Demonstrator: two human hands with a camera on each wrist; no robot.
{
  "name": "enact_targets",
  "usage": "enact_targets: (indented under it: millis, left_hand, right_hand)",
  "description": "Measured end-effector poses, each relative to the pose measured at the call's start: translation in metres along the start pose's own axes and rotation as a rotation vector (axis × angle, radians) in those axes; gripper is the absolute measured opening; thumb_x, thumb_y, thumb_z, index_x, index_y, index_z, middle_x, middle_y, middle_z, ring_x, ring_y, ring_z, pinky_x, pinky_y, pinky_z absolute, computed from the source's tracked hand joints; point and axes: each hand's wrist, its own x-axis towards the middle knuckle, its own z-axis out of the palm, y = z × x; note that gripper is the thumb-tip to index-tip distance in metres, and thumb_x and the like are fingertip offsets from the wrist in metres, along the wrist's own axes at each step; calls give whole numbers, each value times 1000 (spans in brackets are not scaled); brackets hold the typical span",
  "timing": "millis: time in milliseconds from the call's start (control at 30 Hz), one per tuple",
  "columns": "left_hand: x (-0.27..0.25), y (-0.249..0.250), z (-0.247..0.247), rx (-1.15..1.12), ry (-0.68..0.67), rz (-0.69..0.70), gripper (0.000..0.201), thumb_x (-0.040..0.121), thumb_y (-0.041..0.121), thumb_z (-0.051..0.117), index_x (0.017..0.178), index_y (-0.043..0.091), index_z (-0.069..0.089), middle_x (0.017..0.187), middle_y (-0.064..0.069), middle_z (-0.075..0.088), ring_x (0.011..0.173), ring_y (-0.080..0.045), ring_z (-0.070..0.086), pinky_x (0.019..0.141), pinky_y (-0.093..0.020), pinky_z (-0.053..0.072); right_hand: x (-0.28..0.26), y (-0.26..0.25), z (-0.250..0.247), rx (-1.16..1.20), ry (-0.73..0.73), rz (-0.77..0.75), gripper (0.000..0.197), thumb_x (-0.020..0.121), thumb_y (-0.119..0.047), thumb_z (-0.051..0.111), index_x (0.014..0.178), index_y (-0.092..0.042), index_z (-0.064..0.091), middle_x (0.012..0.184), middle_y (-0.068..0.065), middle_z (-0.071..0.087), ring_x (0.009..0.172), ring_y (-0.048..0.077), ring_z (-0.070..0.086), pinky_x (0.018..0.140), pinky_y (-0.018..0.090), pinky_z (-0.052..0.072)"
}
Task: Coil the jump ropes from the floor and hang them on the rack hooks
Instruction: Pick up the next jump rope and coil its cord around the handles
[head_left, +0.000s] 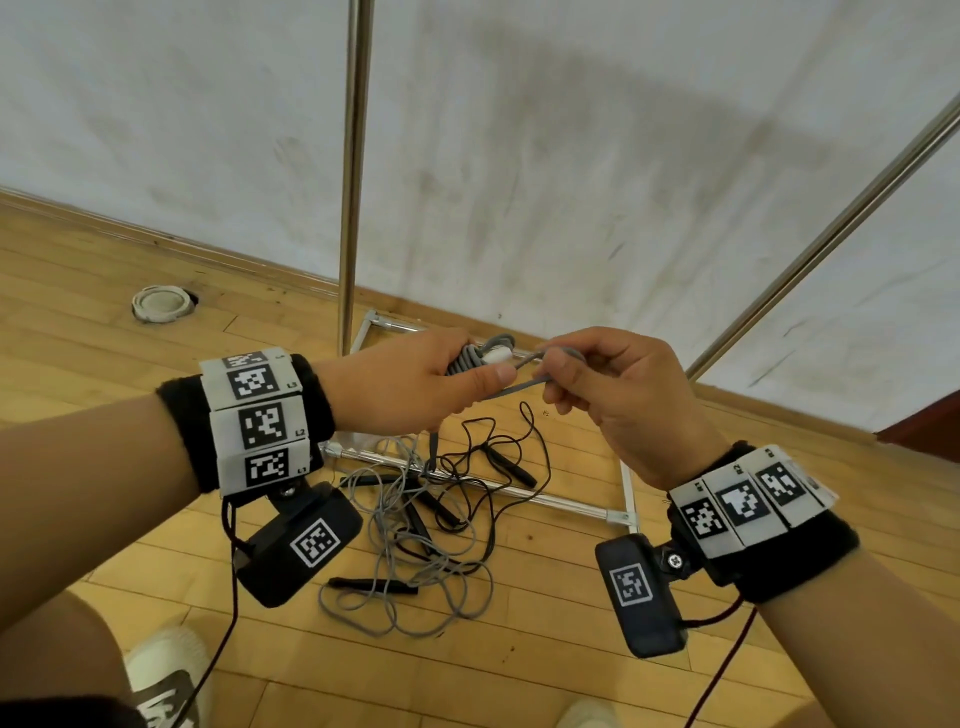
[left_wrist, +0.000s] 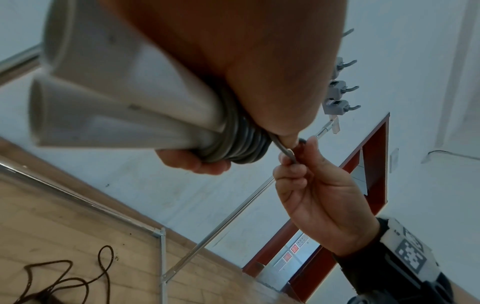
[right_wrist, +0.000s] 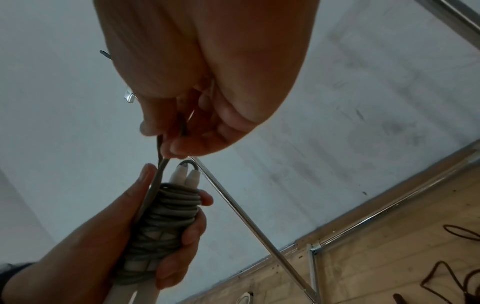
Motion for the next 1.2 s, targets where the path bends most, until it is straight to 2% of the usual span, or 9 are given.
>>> enact_targets:
  millis: [100,233,367,500,600,700,833,1000,1200]
  left_hand:
    - [1,0,0,-49,-6,-12,56,83,73,41,88,18,53,70,2,60,53,-8,58,50,-20,50]
    - [1,0,1,-107,-4,-15,61,85,71,36,89,12,51,74,-3,59,55,-11,57,50,-19,49]
    - [1,1,0,-102,44,-59,63,86,70,28,97,13,52,80,-9,60,59,-13,56,53,-25,47]
    - [1,3,-1,95,104,11,58,86,74,25,92,23,52,67,6,56,54,-4,51,51,-20,44]
    - [0,2,-2,212,114,67,46,87,73,26,82,32,46,63,9,55,53,0,51,49,-15,39]
    - [1,-1,-3,333,128,72,50,84,76,25,84,30,46,63,8,55,52,-5,51,49,-18,32]
    - [2,-6,-3,365,137,66,56,85,75,25,89,25,49,66,8,57,54,-7,52,51,-23,34]
    - [5,-6,-5,235,123,35,45,89,70,28,82,29,47,65,5,58,52,-2,49,50,-14,40]
    - [5,-6,-2,347,118,54,40,95,64,31,83,29,45,66,7,56,53,-7,49,51,-22,34]
  right_hand:
    - [0,0,2,57,24,4,28,84,-22,63,104,-3,66,83,16,70,68,22,65,62,29,54]
    - [4,-1,5,183,55,-3,24,86,-19,60,99,1,60,87,16,70,73,24,66,66,30,54]
    - [8,-1,7,98,75,24,13,91,-11,60,95,-3,68,78,13,69,64,21,63,56,26,51]
    - [12,4,12,-60,80,18,10,88,-6,69,89,-14,75,60,3,61,52,13,55,47,20,43]
    - [15,5,16,-79,81,1,10,88,-6,69,90,-15,74,63,4,65,52,13,58,48,20,45]
    - [18,7,19,-74,93,7,7,87,-6,71,91,-12,69,69,8,70,54,17,64,47,22,48]
    - [20,10,21,-61,123,8,11,84,-4,74,87,-9,65,69,10,71,55,20,67,49,24,52]
    - [23,11,24,-47,96,21,15,94,1,59,95,-8,71,72,7,72,63,18,68,58,23,54]
    - [24,8,23,-92,114,31,10,85,4,70,84,-6,68,66,9,72,57,20,70,50,23,53]
